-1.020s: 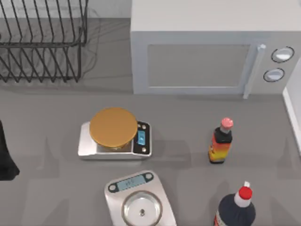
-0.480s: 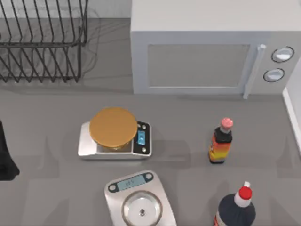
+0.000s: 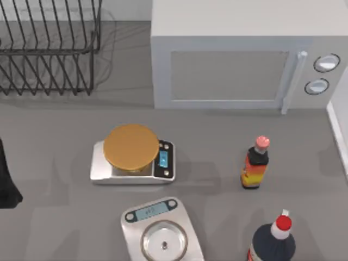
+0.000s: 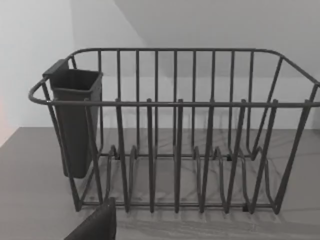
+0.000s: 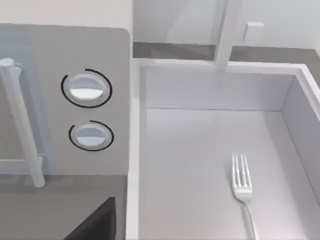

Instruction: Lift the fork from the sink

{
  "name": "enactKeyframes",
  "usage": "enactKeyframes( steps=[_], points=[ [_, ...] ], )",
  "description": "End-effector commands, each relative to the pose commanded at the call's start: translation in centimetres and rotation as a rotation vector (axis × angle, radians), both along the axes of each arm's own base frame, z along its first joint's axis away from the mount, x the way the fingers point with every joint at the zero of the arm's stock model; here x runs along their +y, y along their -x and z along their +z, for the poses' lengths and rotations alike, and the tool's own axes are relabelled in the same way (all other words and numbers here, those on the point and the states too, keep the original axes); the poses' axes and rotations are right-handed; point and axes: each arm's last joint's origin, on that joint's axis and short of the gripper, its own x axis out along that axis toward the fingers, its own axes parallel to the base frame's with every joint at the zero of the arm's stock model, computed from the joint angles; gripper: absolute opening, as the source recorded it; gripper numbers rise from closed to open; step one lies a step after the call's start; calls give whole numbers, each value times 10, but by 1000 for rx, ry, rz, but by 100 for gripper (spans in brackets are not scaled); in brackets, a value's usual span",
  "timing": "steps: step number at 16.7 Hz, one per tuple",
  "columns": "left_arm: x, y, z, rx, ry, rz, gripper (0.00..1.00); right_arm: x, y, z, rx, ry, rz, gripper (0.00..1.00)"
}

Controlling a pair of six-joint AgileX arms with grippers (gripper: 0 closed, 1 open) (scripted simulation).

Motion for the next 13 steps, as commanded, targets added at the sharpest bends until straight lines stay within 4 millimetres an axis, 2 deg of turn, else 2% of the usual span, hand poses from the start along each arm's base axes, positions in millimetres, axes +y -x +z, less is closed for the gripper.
enactKeyframes(
  steps=[2,4,7,10,13],
  points=[
    [0,0,0,0,0,0,100,-6,-29,26,135,11,-15,100],
    [0,0,0,0,0,0,100,-15,-68,46,281,17,-28,100],
    [0,0,0,0,0,0,100,-34,-138,55,507,14,-39,100],
    [0,0,0,0,0,0,100,-60,-209,36,725,-3,-40,100],
    [0,0,0,0,0,0,100,-85,-266,-3,916,-30,-33,100]
  ],
)
